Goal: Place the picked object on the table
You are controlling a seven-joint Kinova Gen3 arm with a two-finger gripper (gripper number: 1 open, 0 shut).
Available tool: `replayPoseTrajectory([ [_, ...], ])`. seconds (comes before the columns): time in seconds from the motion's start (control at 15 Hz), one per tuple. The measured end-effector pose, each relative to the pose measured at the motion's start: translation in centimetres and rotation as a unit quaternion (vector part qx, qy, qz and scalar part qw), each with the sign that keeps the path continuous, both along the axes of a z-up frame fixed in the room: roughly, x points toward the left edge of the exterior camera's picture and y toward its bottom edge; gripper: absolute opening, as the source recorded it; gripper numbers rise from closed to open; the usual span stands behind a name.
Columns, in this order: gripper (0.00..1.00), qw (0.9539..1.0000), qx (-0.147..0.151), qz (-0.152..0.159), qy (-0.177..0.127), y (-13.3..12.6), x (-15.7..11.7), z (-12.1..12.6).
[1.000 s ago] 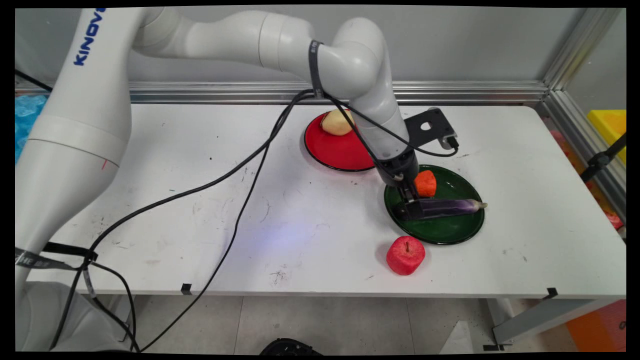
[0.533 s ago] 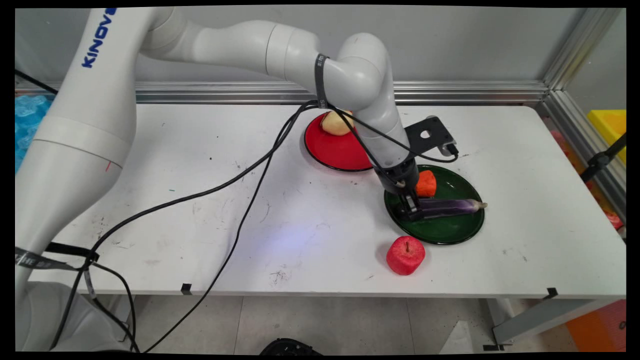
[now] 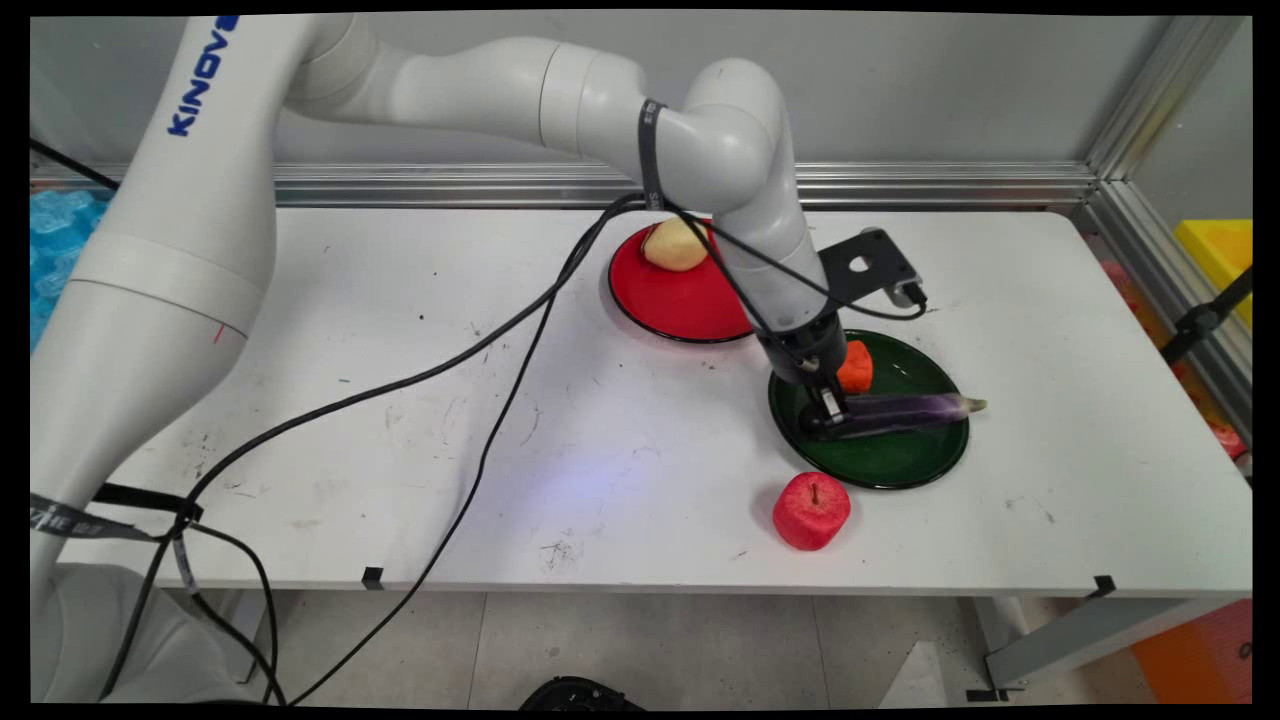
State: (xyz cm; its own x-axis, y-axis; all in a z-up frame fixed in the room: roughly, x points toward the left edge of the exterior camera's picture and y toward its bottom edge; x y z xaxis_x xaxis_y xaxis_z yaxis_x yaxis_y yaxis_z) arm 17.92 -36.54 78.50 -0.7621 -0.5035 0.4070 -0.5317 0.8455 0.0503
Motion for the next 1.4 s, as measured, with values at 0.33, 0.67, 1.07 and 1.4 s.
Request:
replayPoseTrajectory([
  [0.33, 0.00, 0.9998, 0.005, -0.016, 0.007, -0.2, 0.6, 3.5],
  [0.67, 0.00, 0.9997, 0.021, -0.008, -0.009, 1.5, 5.1, 7.0],
  [1.07, 0.00, 0.9972, 0.040, -0.022, -0.058, 6.1, 12.1, 8.9],
  [1.4, 0.00, 0.9944, 0.053, -0.032, -0.086, 8.7, 16.2, 9.3],
])
